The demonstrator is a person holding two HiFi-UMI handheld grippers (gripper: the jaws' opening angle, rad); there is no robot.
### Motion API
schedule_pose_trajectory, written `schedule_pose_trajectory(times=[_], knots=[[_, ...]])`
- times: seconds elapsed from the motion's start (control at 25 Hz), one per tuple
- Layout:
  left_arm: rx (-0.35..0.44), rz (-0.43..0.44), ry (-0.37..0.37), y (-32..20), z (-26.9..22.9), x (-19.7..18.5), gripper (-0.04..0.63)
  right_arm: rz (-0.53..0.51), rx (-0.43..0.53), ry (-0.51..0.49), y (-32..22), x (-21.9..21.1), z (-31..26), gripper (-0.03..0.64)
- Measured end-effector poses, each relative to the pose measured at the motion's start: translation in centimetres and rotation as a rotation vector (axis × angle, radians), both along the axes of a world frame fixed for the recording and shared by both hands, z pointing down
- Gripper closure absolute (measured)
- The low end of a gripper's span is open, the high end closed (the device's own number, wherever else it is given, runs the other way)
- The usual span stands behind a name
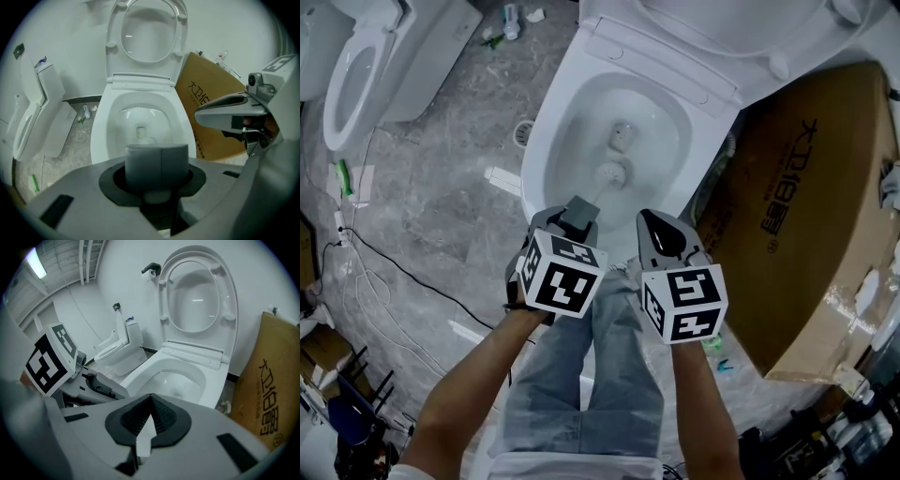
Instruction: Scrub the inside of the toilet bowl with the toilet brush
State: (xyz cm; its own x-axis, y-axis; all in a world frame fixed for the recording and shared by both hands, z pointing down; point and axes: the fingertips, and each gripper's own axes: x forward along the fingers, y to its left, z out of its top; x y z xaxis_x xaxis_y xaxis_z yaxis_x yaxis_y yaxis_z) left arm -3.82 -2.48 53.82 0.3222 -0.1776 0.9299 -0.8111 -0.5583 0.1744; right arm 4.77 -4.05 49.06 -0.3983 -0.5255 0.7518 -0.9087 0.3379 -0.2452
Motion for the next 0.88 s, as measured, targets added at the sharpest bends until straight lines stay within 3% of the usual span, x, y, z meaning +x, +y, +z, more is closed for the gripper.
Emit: schedule_pose_trajectory(times=[0.88], knots=[[0.039,-0.021,0.059,-5.5,0.3,4.6,0.439,0.011,-0.023,-0.004,-1.9,2.5,1.2,0.618]])
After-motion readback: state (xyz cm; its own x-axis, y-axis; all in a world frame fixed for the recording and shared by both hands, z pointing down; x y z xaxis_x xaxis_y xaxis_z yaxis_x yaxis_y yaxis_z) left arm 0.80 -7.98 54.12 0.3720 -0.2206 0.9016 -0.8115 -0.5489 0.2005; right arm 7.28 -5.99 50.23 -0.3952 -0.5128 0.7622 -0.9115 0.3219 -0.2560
